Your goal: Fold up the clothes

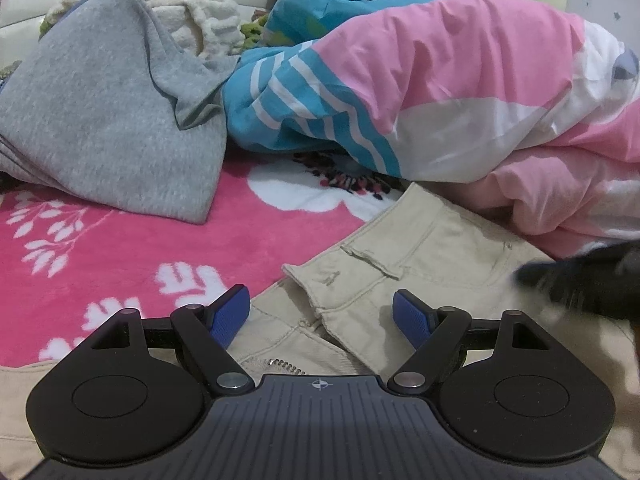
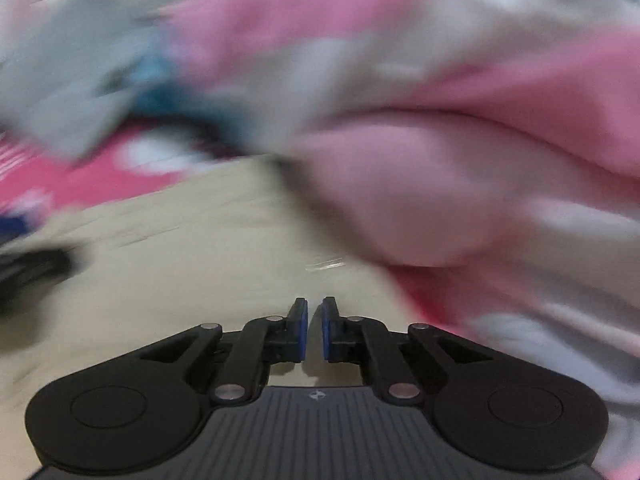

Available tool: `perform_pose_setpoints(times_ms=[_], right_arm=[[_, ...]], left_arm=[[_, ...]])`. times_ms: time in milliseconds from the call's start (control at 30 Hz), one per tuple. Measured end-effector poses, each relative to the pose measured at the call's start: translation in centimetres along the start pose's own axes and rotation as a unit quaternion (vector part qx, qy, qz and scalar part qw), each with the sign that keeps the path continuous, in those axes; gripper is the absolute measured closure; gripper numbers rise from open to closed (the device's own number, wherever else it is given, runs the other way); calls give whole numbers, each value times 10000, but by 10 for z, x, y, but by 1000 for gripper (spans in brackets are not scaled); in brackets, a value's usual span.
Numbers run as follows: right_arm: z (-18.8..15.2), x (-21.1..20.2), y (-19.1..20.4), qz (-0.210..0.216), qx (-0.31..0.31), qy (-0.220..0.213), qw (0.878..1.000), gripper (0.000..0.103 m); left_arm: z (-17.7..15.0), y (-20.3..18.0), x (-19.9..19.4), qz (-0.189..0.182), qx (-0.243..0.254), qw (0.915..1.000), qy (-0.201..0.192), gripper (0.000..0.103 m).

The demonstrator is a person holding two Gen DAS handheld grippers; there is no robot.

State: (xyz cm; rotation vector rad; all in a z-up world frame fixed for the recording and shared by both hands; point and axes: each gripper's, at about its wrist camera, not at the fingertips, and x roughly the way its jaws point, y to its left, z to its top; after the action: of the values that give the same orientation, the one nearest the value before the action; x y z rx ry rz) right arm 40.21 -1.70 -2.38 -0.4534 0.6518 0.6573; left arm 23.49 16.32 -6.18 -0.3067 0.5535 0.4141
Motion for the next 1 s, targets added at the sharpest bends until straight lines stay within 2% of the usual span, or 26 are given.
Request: perform_pose_setpoints(times_ms=[33,100,167,300,400,433,600,667,800,867,1000], right_arm=[[1,-3,-15,-198,274,14,9994,97],[-2,-24,-43,-131,789,-10,9968,97],[-12,-56,-51,179,835,-66,9963,97],[-55,-105,-39,1057,421,128,9934,97],[-97,-102,-19,678,-167,816,9942,96],[-109,-108,-22,560,-128,739,9956,96],[-109,-135,-56,371,945,1161,9880,95],[-105,-139,-54,451,1097,956,9883,94],[-89,-138,-30,1129,1185,327,9860,94],[-92,-124,-8,1366,1158,562,9822,94],[-126,-140,10,1220,1064,526,9854,94]], left_arm=[[0,0,0,-5,-7,10000,1,24],[1,1,0,-19,-32,10000,4,24],[1,0,0,-19,-42,10000,9,24],[1,-1,0,-9,-33,10000,10,23],[1,1,0,-35,-58,10000,7,23],[1,1,0,-46,-70,10000,8,23],[1,1,0,-85,-89,9999,36,20],[1,1,-1,-94,-71,9999,42,17],[0,0,0,-115,-63,9999,40,15],[0,0,1,-121,-50,9999,42,14],[-1,0,1,-128,-41,9999,23,13]])
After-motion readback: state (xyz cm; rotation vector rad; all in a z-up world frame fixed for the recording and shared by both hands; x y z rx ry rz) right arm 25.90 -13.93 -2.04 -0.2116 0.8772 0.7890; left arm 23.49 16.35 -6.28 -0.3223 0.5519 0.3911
